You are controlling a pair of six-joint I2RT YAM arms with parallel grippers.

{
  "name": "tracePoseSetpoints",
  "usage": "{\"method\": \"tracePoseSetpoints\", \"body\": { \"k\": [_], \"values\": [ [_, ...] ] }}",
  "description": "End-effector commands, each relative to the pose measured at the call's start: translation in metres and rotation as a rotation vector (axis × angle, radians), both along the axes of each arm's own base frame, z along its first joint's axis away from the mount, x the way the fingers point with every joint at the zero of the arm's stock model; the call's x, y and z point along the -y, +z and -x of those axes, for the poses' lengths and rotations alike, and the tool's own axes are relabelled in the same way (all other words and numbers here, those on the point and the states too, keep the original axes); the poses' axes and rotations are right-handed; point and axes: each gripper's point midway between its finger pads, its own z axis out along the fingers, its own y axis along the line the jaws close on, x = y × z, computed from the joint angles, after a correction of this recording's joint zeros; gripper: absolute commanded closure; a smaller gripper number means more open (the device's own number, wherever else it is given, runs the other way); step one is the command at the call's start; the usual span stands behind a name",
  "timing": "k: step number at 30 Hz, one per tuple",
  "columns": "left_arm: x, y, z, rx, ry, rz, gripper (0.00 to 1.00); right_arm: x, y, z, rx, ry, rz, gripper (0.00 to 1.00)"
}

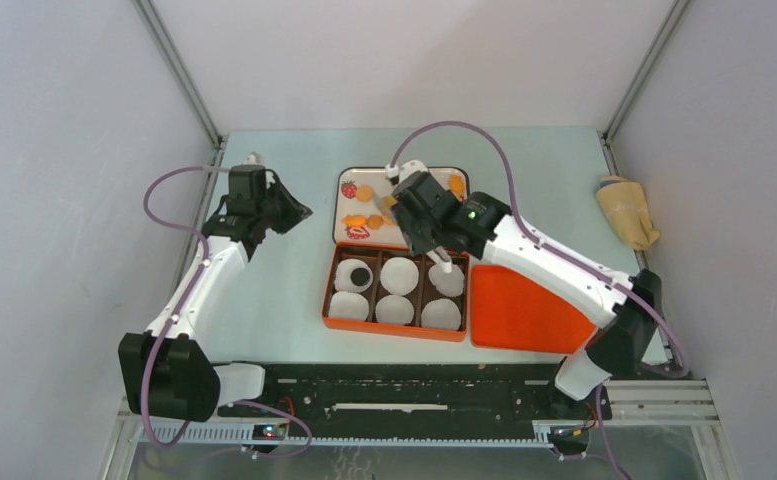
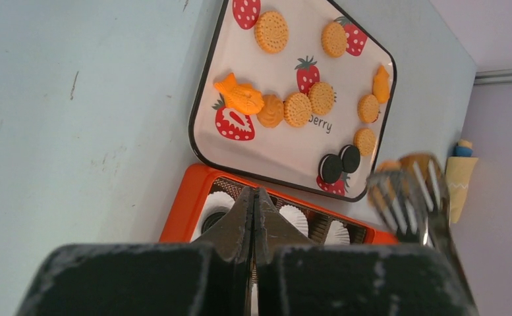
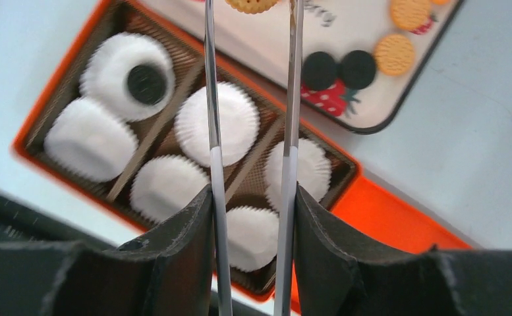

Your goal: Pack the cookies

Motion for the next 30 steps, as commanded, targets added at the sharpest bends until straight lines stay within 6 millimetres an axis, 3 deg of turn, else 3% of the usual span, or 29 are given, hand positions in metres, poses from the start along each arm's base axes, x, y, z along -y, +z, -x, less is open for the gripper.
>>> {"method": "tracePoseSetpoints", "body": {
  "k": [1, 4, 10, 14, 23, 30],
  "values": [
    [-0.008, 0.026, 0.001, 0.060, 0.033, -0.020, 0.98, -0.024, 0.018, 0.050, 0.003, 0.123, -0.035, 0.85],
    [-0.011, 0.032, 0.002, 0.070, 0.039, -0.031, 0.98, -0.045, 0.003, 0.083, -0.040, 0.215, -0.024, 0.85],
    [-0.011, 0.035, 0.005, 0.076, 0.037, -0.030, 0.98, -0.074, -0.021, 0.120, -0.111, 0.305, -0.009, 0.85],
    [-0.011, 0.033, 0.006, 0.073, 0.037, -0.030, 0.98, -0.087, -0.037, 0.136, -0.153, 0.344, 0.009, 0.84],
    [-0.011, 0.028, 0.007, 0.060, 0.036, -0.031, 0.98, -0.093, -0.057, 0.154, -0.209, 0.374, 0.048, 0.82],
    [-0.009, 0.028, 0.008, 0.059, 0.023, -0.032, 0.96, -0.093, -0.054, 0.151, -0.185, 0.355, 0.055, 0.49]
  ]
}}
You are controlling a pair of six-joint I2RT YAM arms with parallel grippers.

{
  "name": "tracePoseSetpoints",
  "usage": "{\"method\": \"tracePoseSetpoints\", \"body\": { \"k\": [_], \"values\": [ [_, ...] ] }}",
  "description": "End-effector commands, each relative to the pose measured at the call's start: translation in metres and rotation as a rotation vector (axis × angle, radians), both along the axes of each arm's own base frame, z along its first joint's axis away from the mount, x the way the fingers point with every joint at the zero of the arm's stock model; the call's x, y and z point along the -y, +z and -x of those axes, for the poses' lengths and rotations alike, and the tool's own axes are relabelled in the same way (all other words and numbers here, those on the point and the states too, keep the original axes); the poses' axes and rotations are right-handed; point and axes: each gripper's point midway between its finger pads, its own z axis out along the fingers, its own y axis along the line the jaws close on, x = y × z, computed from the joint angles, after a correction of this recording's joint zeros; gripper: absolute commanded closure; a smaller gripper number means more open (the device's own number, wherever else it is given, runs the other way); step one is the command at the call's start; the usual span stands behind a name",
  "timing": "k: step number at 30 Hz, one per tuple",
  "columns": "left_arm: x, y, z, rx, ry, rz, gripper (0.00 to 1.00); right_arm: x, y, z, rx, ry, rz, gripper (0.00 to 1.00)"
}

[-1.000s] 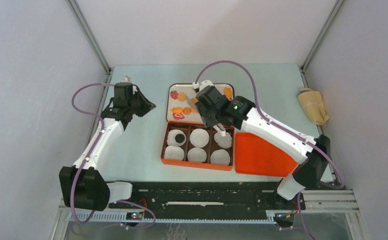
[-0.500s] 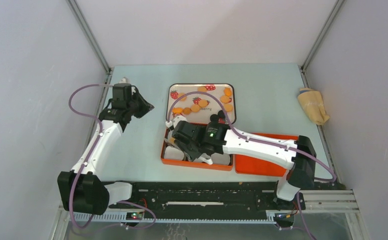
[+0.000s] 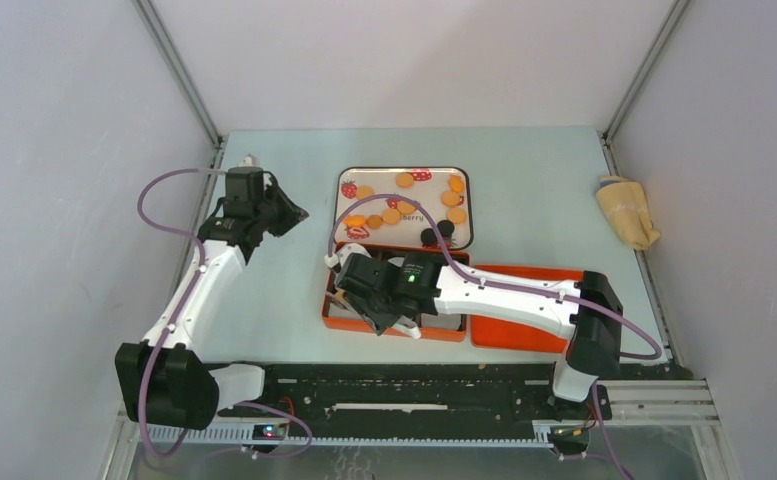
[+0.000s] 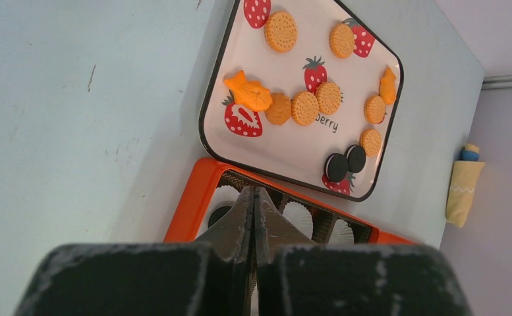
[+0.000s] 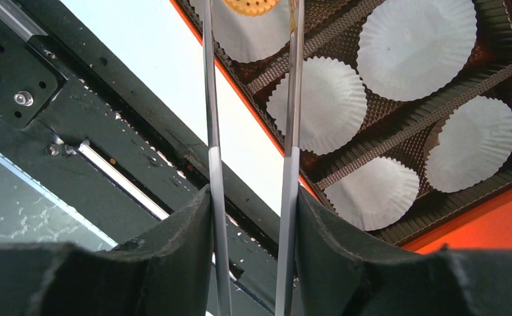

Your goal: Pack the cookies

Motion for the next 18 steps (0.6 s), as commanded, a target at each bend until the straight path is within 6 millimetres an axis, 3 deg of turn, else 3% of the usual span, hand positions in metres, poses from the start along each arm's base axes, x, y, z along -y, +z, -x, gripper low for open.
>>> {"method": "tracePoseSetpoints", "body": {
  "k": [1, 5, 11, 18],
  "values": [
    [-0.003, 0.025, -0.003, 0.070, -0.004, -0.010, 0.96, -0.005, 0.011, -0.001, 0.027, -0.027, -0.029, 0.48],
    [-0.002, 0.025, -0.002, 0.067, -0.014, -0.013, 0.95, -0.004, 0.011, -0.002, 0.033, -0.030, -0.019, 0.41],
    [-0.001, 0.024, -0.002, 0.061, -0.019, -0.014, 0.94, -0.002, 0.020, -0.008, 0.066, -0.049, -0.035, 0.43],
    [0.002, 0.029, -0.004, 0.075, -0.031, 0.000, 0.95, 0.021, 0.062, -0.059, 0.197, -0.186, -0.076, 0.45]
  ]
}}
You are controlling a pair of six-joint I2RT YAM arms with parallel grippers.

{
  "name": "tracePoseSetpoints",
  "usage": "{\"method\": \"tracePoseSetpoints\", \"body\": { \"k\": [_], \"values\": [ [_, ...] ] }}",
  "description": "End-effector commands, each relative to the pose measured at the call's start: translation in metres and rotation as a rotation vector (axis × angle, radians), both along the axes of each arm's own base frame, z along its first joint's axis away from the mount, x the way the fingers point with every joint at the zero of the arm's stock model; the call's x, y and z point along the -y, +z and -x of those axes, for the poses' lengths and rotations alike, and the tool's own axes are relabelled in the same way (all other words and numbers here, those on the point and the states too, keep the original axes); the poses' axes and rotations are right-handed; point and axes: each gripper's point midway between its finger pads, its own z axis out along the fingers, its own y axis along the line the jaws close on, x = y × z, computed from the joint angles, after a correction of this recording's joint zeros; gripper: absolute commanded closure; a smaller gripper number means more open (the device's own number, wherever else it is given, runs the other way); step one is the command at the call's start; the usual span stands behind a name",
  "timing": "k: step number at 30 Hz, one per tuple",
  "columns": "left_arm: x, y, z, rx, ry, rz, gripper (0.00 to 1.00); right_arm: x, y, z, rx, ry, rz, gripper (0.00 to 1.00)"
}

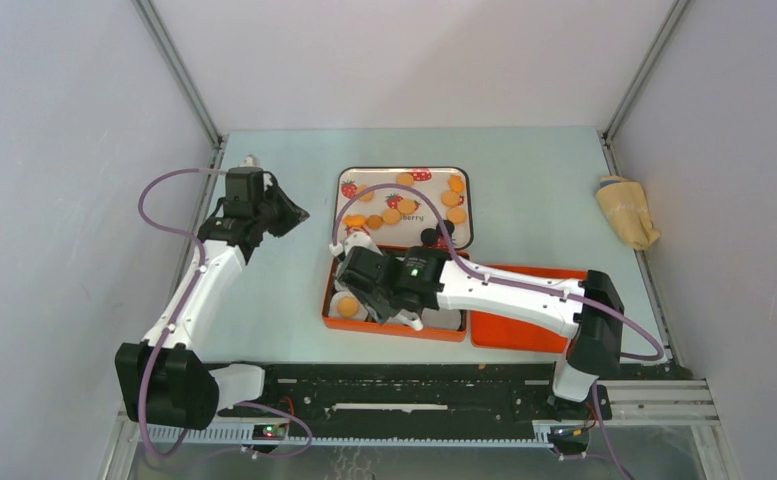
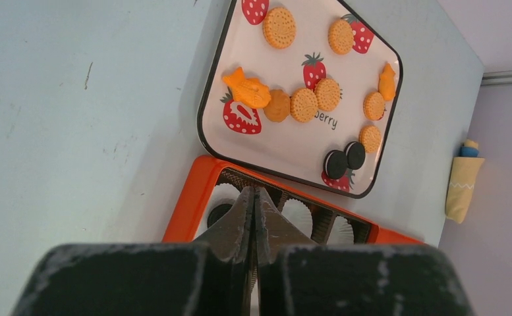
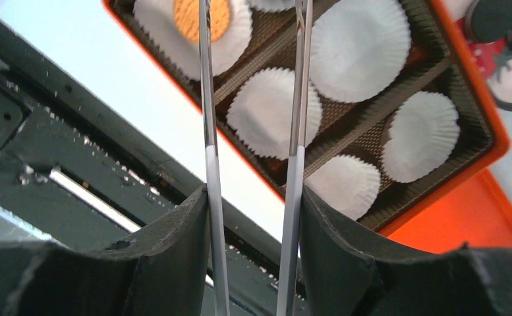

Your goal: Pack the cookies

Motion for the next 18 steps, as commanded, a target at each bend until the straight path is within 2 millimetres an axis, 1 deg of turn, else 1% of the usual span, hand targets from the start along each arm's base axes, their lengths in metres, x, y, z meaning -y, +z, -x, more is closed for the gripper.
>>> {"method": "tracePoseSetpoints", "body": {
  "k": [1, 4, 7, 9, 10, 11, 14, 18],
  "values": [
    [0.000, 0.031, -0.005, 0.081, -0.018, -0.003, 0.95, 0.013, 0.059, -0.047, 0.137, -0.135, -0.117, 0.45],
    [0.000, 0.029, -0.006, 0.079, -0.018, -0.003, 0.95, 0.029, 0.062, -0.078, 0.151, -0.209, -0.143, 0.45],
    [0.001, 0.026, -0.008, 0.072, -0.019, -0.002, 0.95, 0.047, 0.057, -0.117, 0.162, -0.291, -0.139, 0.45],
    [0.001, 0.026, -0.008, 0.073, -0.021, -0.008, 0.95, 0.058, 0.048, -0.140, 0.171, -0.342, -0.111, 0.45],
    [0.000, 0.026, -0.008, 0.077, -0.022, -0.015, 0.95, 0.063, 0.040, -0.151, 0.169, -0.365, -0.090, 0.45],
    [0.000, 0.028, -0.007, 0.084, -0.022, -0.022, 0.94, 0.068, 0.036, -0.159, 0.172, -0.382, -0.081, 0.45],
    [-0.002, 0.036, -0.004, 0.114, -0.014, -0.043, 0.92, 0.076, 0.015, -0.179, 0.159, -0.407, -0.037, 0.45],
    [-0.004, 0.048, 0.001, 0.146, -0.006, -0.061, 0.90, 0.085, -0.006, -0.190, 0.126, -0.422, -0.011, 0.45]
  ]
}}
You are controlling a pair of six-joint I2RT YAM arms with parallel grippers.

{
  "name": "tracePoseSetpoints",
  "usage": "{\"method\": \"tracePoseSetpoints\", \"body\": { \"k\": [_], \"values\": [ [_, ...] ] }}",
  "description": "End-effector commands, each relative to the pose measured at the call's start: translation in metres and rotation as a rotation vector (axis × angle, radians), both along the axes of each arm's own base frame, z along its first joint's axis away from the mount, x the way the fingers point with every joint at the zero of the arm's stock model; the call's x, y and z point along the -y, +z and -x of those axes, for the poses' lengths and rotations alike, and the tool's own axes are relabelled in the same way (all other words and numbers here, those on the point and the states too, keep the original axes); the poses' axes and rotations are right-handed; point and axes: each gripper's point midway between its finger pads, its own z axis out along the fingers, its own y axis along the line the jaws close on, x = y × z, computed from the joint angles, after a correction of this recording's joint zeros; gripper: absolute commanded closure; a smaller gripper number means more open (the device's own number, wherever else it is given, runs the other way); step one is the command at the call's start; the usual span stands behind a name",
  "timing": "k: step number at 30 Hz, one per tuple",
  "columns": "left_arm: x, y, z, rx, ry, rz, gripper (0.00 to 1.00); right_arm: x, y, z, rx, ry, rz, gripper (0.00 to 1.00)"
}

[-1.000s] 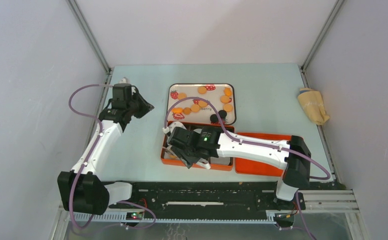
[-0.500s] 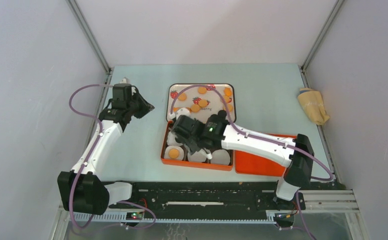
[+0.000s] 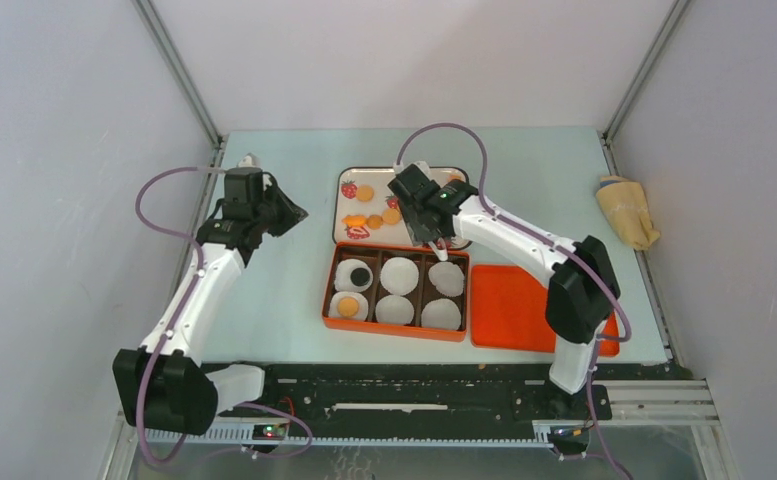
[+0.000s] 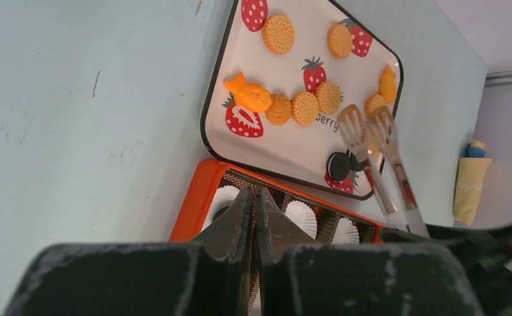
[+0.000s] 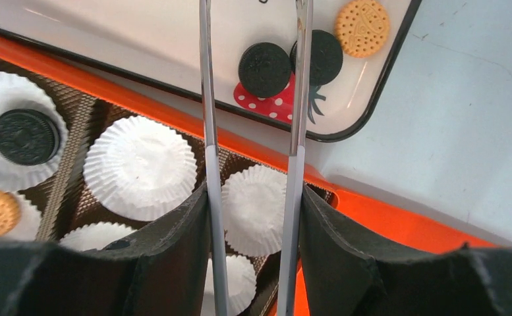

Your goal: Pack the cookies

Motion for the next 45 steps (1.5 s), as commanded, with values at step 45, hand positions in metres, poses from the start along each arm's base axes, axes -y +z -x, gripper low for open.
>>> {"method": "tracePoseSetpoints", "body": {
  "k": [45],
  "values": [
    [0.001, 0.044, 0.003, 0.118, -0.006, -0.016, 0.90, 0.007, 0.061, 0.032, 0.053, 0.072, -0.158, 0.81]
  ]
}}
